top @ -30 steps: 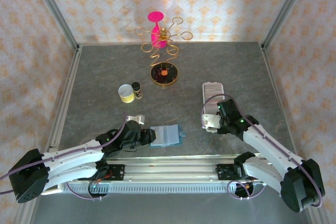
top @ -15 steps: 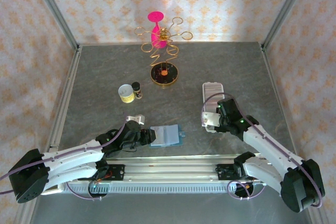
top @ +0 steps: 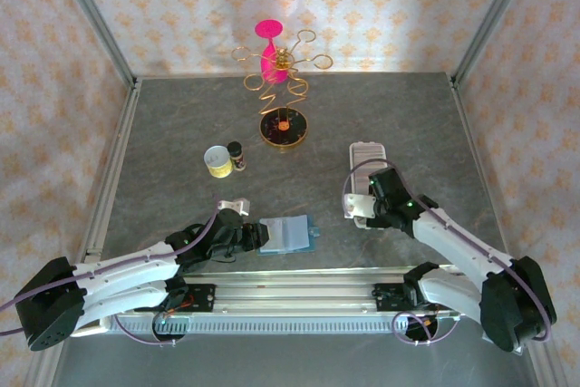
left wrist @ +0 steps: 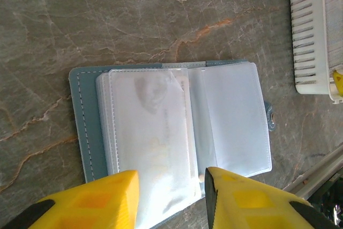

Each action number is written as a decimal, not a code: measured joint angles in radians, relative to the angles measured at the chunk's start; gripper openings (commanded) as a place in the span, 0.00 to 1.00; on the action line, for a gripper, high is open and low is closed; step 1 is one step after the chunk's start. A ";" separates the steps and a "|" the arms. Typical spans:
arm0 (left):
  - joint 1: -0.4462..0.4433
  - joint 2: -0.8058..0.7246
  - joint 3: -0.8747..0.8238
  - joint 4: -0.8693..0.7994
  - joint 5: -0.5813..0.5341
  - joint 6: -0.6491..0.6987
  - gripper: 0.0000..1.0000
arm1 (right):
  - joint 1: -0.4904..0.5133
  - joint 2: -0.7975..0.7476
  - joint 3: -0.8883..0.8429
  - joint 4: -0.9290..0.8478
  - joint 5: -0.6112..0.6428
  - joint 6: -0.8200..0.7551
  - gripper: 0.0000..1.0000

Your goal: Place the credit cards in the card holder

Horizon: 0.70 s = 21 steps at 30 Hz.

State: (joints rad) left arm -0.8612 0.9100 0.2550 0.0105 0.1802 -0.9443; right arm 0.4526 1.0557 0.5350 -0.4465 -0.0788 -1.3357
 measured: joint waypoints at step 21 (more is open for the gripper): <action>0.000 0.000 -0.004 0.006 0.005 -0.007 0.33 | 0.005 -0.059 0.006 -0.062 -0.007 0.024 0.16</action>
State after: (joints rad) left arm -0.8612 0.9100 0.2512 0.0166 0.1848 -0.9516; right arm 0.4580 0.9970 0.5407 -0.5087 -0.0860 -1.3121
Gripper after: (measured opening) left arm 0.338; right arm 0.174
